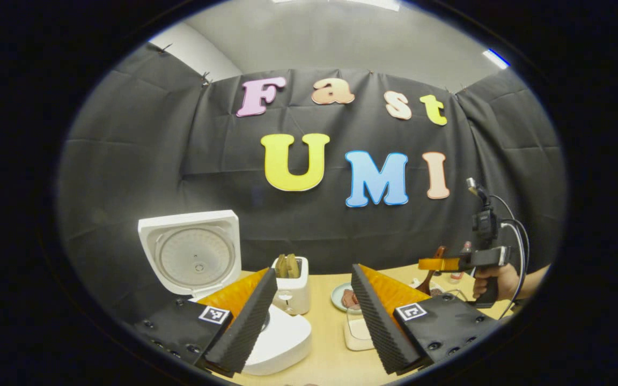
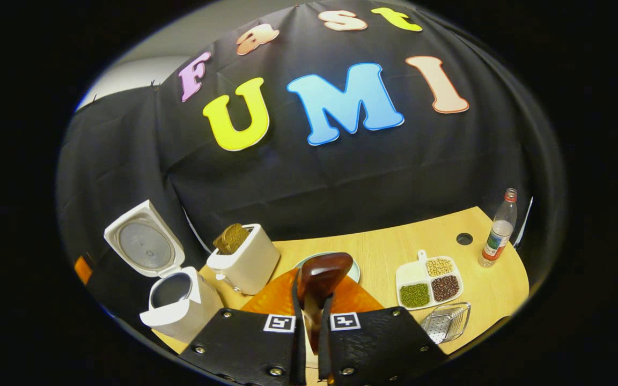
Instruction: Close the left gripper, press the button to open the rice cooker; take a wooden spoon from the chopstick holder with the right hand, scoop a spoonful of rice and pour it into the rice cooker, then put the wooden spoon back into the chopstick holder.
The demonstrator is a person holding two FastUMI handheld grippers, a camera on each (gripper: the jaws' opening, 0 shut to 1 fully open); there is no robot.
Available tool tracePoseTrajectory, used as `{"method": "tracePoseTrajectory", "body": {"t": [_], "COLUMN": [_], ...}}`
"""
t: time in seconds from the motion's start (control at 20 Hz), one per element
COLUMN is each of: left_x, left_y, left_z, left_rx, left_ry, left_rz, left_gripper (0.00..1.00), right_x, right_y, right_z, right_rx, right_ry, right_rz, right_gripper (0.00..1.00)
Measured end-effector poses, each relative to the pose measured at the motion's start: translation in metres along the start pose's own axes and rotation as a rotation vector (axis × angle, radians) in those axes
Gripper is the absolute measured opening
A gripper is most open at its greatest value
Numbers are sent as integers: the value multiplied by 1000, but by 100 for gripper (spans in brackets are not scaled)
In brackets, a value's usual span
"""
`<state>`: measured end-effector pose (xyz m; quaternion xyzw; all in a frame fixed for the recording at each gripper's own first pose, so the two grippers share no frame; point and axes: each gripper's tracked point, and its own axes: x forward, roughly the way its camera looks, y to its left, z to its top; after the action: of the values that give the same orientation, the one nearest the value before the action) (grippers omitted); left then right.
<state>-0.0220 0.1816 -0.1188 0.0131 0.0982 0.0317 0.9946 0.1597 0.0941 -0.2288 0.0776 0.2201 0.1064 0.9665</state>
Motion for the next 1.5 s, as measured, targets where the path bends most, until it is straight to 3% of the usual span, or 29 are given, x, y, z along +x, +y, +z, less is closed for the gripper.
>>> {"method": "tracePoseTrajectory", "body": {"t": [0.2,0.25,0.3,0.4,0.5,0.55,0.6,0.7,0.95,1.15,1.5], "left_x": [-1,0,0,1,2,3,3,0,-7,-9,-8], "left_y": [14,19,24,32,39,45,50,59,75,77,65], "left_z": [-10,-12,-15,-20,-28,-33,-36,-38,-38,-38,-32], "left_rx": [6,6,7,6,-1,-1,2,5,5,2,-1], "left_ry": [21,24,28,38,56,69,76,78,80,73,47], "left_rz": [-7,-8,-10,-14,-27,-25,-22,-10,15,20,-2], "left_gripper": [100,97,96,96,97,92,97,96,96,96,97], "right_x": [24,31,38,50,64,66,68,71,71,60,31], "right_y": [8,8,8,4,7,11,16,33,51,21,-23], "right_z": [-25,-33,-40,-54,-75,-87,-92,-108,-113,-102,-68], "right_rx": [-153,-187,-220,-314,-390,-401,-393,-261,245,656,927], "right_ry": [11,13,20,31,53,72,70,89,130,95,-16], "right_rz": [-63,-81,-104,-150,-156,-157,-154,-107,24,62,99], "right_gripper": [9,9,14,9,10,10,10,10,10,10,9]}}
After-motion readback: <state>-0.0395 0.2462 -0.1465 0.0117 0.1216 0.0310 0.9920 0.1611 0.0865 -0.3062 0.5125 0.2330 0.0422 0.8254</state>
